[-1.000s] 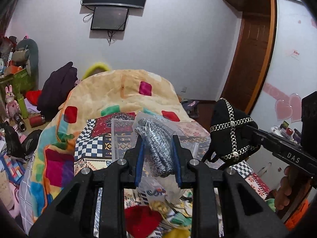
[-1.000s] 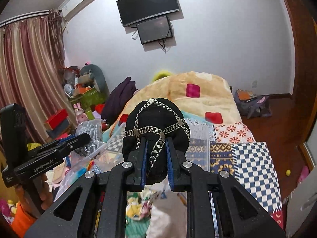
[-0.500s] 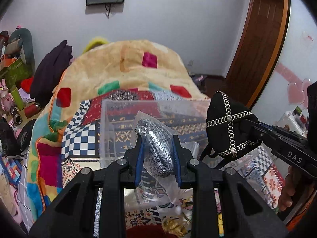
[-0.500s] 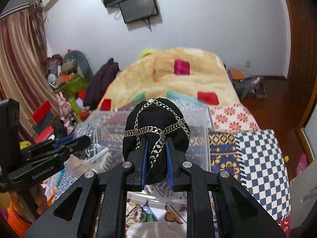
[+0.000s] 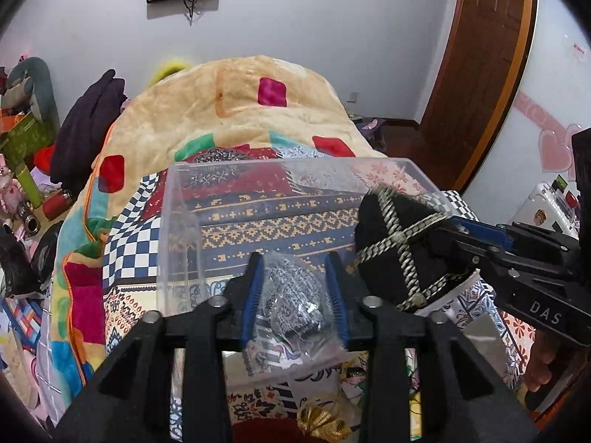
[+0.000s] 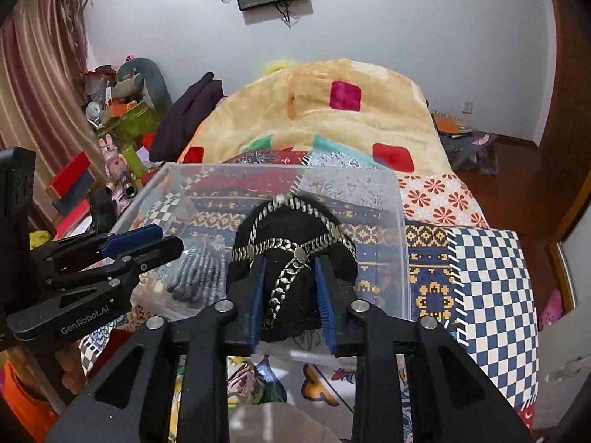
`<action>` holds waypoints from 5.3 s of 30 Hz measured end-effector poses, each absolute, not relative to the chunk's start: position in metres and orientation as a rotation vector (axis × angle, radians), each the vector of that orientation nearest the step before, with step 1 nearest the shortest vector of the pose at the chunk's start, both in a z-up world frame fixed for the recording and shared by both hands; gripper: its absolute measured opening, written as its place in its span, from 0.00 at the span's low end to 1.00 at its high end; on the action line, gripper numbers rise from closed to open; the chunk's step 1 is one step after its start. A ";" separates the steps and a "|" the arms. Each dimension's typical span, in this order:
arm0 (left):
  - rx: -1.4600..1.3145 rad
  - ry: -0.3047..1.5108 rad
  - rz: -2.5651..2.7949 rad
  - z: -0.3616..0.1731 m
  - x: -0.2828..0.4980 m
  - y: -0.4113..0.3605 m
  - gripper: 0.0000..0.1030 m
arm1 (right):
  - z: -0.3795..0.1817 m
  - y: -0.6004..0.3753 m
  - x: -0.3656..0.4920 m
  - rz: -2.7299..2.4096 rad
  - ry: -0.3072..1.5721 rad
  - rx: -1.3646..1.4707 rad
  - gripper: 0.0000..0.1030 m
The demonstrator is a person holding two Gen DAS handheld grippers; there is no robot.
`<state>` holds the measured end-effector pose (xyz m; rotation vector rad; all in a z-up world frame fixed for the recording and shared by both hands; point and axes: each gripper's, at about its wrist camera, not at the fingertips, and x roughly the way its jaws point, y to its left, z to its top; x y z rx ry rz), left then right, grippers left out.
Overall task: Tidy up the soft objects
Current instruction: 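Lower the hat into the box with the right tool while the left releases the mesh bag, then grasp the white drawstring bag with the right tool while the left grasps the red pouch, then lower the white bag into the box with the right tool while the left drops the pouch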
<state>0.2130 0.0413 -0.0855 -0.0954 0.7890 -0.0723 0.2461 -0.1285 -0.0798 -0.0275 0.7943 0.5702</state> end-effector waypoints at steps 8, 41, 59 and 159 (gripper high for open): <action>-0.102 0.694 -0.075 -0.053 0.182 0.041 0.52 | -0.049 -0.139 0.224 0.592 0.704 -0.026 0.33; -0.131 0.841 -0.022 -0.120 0.098 0.054 0.83 | -0.130 -0.180 0.171 0.594 0.918 -0.017 0.78; -0.122 0.853 -0.102 -0.130 0.089 0.042 0.10 | -0.123 -0.185 0.164 0.641 0.903 -0.010 0.12; -0.063 0.534 -0.167 -0.014 0.108 0.040 0.10 | -0.041 -0.155 0.204 0.688 0.655 0.068 0.15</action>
